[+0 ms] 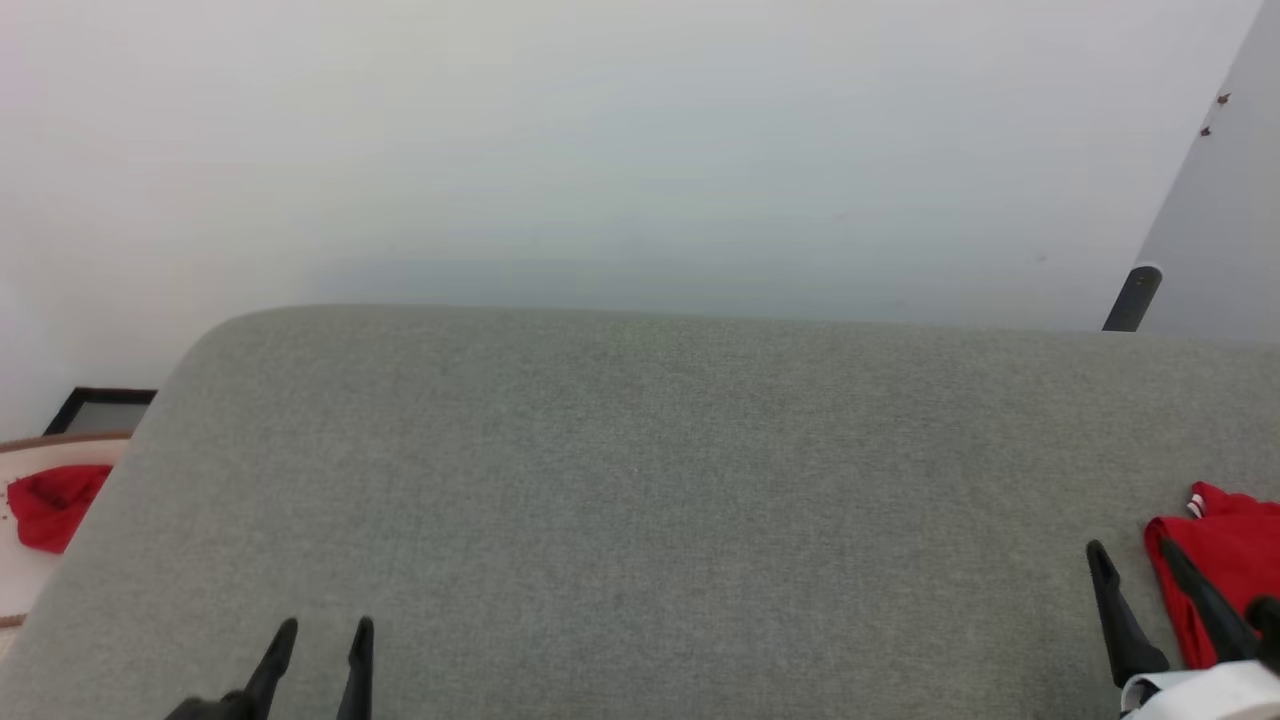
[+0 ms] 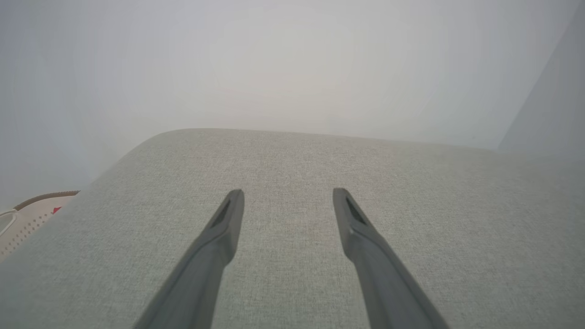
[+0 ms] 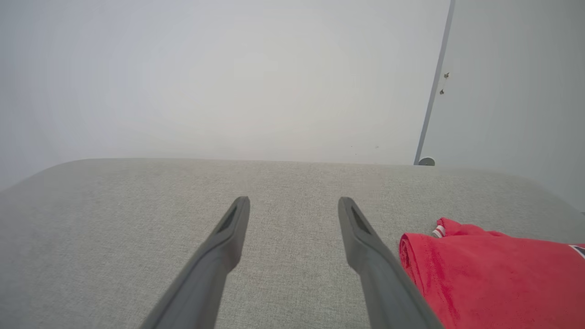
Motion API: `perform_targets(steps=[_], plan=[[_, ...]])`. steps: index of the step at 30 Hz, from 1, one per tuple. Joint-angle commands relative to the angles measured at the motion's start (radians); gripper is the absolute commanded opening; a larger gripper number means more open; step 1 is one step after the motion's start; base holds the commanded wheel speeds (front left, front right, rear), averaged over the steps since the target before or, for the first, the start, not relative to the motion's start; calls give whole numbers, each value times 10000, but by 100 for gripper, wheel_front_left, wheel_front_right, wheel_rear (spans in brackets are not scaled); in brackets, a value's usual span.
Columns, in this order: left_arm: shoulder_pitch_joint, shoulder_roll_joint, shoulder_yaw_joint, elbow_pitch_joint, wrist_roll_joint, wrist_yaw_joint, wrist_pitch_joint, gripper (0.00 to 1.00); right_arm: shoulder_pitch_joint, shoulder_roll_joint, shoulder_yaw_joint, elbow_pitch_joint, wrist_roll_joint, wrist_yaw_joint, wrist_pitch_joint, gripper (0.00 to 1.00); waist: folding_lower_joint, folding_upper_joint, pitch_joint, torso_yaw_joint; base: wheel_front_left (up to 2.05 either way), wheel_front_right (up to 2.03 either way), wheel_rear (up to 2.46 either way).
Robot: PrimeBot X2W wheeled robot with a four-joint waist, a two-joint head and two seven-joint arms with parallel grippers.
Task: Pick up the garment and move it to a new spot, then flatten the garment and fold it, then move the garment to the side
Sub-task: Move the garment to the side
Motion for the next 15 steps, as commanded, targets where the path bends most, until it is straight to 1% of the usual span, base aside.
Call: perform_targets(steps=[1,9,15], plan=[[160,3,40,-57,-6,-19,8,100,195,138,-190,-214,-155,-12,38,100,-1,0,-45,-49,0,0,0],[812,132,253,-719,24,68,8,100,1414,812,-1235,-2085,-944,-12,834,100,-1,0,-59,-178,0,0,0],[906,132,252,-971,35,153,8,100,1900,1170,-1666,-2833,-1116,-12,1305,100,-1,0,-39,-201,0,0,0]])
